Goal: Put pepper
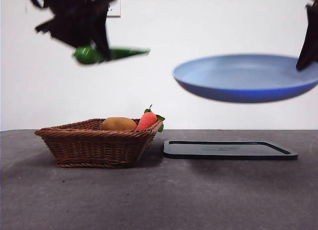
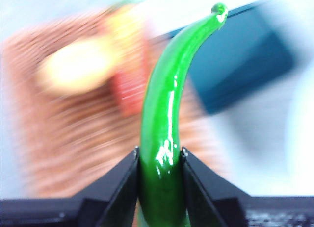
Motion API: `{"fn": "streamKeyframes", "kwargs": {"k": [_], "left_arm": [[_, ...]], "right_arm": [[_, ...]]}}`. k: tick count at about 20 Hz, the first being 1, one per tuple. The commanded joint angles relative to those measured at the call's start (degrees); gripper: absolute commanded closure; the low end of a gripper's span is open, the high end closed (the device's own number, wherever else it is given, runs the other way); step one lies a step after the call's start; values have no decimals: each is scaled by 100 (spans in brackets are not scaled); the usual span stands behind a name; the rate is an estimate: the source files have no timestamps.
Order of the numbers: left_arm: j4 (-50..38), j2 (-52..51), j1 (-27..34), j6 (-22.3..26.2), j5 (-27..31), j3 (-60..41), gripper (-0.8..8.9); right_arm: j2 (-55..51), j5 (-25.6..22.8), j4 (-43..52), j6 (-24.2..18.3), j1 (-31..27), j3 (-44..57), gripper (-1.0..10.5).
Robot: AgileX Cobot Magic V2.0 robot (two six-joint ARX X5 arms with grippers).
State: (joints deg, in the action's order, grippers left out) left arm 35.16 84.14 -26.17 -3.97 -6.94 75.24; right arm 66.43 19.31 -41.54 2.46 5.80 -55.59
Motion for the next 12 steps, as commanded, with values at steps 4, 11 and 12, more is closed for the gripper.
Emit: {"fn": "streamKeyframes", "kwargs": {"k": [4,11,12], "left_arm": [[-92,33,-940,-210,-363,98,718],[-175,516,-1705,7,-22,96,718],[-144,638,-1705,11,-68,96,718]], "right_arm": [[903,234,247,407,378,-94,944],[1193,332,577,796,1001,-94,944],[1193,330,573,815,1023,-94,944]]}}
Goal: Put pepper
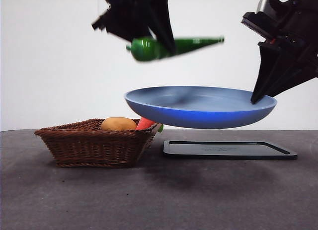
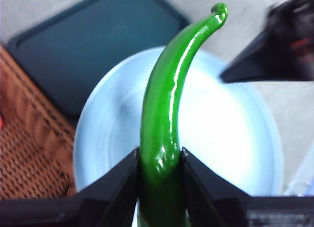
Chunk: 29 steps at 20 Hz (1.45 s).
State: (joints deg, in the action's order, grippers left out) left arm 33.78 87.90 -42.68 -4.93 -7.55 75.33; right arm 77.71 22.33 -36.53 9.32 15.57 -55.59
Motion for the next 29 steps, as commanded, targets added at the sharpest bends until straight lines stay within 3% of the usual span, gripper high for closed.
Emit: {"fn": "streamKeyframes", "kwargs": {"k": [1,9,13,17,24,29], "left_arm": [[22,407,-61,109,-2,87,718],[57,1082,-168,107,4,87,711],[77,1082,-203,105,2,87,590],[85,1029,-203,81,-7,90,580],[330,109,-199,44,-22,90,581],[361,-953,-199,48,-2,90,581]], "right_arm": [[66,28,72,142,68,-94,944],[66,33,44,160,74,-94,944],[66,31,44,157,74,-94,944],[66,31,42,155,74,-94,944],[66,-24,63,133,-31,-94,944],[192,-15,533,284,-605,-133,944]]}}
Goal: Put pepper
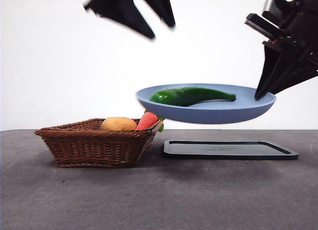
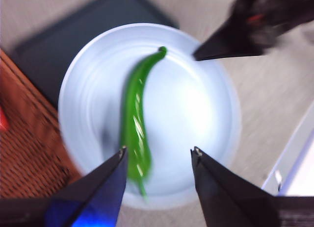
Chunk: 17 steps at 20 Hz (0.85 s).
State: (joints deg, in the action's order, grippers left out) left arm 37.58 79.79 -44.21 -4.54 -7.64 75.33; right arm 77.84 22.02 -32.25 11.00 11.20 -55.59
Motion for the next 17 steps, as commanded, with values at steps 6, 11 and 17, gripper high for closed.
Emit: {"fn": "streamKeyframes", "kwargs": {"k": [6,11,17], "left_arm": [[-9,-1040,-33,9,26,90,581],[79,-1211,-33,7,334,90,581],[83,-1211,-33,7,334,90,581]], "right_arm": [[1458,17,90,111,-925,-1095,944],[2785,15,63,142,-1095,-2140,944],[3550,20,177,140,-1121,-2562,944]]}}
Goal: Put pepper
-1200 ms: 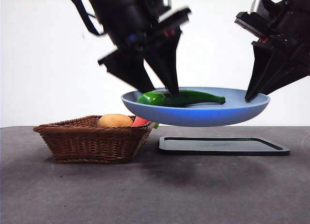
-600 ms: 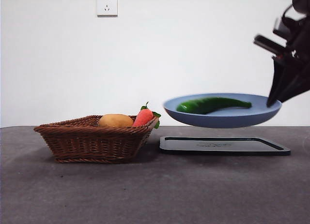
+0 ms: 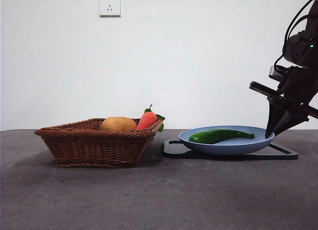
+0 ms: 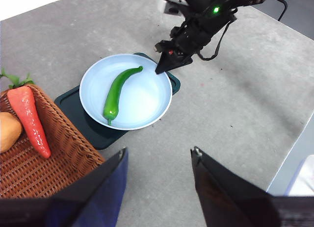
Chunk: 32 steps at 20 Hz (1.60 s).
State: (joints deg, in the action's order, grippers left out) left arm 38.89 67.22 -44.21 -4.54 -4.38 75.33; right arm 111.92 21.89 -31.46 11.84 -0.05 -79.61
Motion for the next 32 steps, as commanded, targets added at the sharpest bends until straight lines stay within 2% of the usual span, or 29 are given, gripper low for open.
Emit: {"fn": "streamKeyframes", "kwargs": {"k": [1,5,10,15,18,22,24,26,32], "left_arm": [[-48,46,-33,7,11,90,581],[-44,46,-35,7,11,90,581],[-42,46,-33,9,11,90,581],[-48,46,-33,9,13,90,581],[-63,48,-33,24,13,90,581],[-63,48,-33,24,7,90,581],[-66,48,-33,31,9,90,581],[-59,48,-33,31,7,90,581],[-22,48,-35,26,-15,90,583]], "right_arm": [[184,33,101,55,4,-160,944],[210,55,98,9,7,-160,923],[59,70,48,11,4,-160,750],[-953,70,-354,-184,-33,-160,750],[-1982,83,-1093,-542,26,-160,752],[-3379,105,-2533,-1126,295,-160,753],[-3985,345,-3093,-1292,450,-160,754],[-4496,544,-3493,-1325,592,-160,754],[-5560,518,-4454,-1456,955,-160,755]]}}
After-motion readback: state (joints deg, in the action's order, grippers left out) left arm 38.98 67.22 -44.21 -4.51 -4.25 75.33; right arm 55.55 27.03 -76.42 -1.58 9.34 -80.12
